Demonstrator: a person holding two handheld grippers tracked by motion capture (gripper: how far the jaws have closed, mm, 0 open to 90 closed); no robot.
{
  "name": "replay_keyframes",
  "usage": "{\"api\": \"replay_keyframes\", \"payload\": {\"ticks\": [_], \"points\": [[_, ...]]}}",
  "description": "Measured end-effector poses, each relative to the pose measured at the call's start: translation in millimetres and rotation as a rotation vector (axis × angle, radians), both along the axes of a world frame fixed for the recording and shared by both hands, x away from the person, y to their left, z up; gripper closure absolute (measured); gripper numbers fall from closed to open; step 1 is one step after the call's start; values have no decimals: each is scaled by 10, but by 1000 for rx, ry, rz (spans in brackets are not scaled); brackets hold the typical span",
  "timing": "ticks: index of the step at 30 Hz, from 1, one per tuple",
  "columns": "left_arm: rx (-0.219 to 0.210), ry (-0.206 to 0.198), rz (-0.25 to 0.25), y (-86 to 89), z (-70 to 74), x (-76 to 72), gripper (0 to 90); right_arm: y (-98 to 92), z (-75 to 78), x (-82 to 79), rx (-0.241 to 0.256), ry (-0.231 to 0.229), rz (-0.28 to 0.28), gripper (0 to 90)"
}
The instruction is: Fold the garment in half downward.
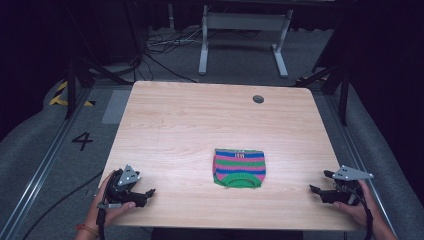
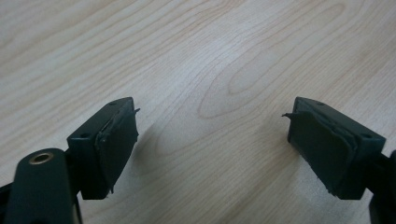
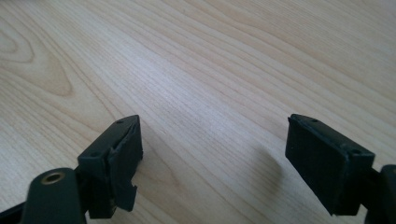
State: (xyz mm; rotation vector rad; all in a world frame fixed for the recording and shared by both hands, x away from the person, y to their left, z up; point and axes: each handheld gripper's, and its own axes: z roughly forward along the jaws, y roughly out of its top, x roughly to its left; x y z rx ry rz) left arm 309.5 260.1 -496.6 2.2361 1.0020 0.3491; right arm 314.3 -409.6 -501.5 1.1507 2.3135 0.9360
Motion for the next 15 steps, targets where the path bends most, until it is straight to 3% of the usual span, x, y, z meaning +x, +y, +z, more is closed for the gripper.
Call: {"api": "replay_keyframes", "payload": {"ticks": [1,4,15], "points": [[-15,-3,3,10,-13,-9,153,-20,-15,2,22,7,-7,191],[-7,-8,18,-2,-13,-16,146,-72,-48,18,73,30,-26,179],[-8,-9,27,-3,-16,-19,142,-74,-50,20,70,28,-25,172]]}}
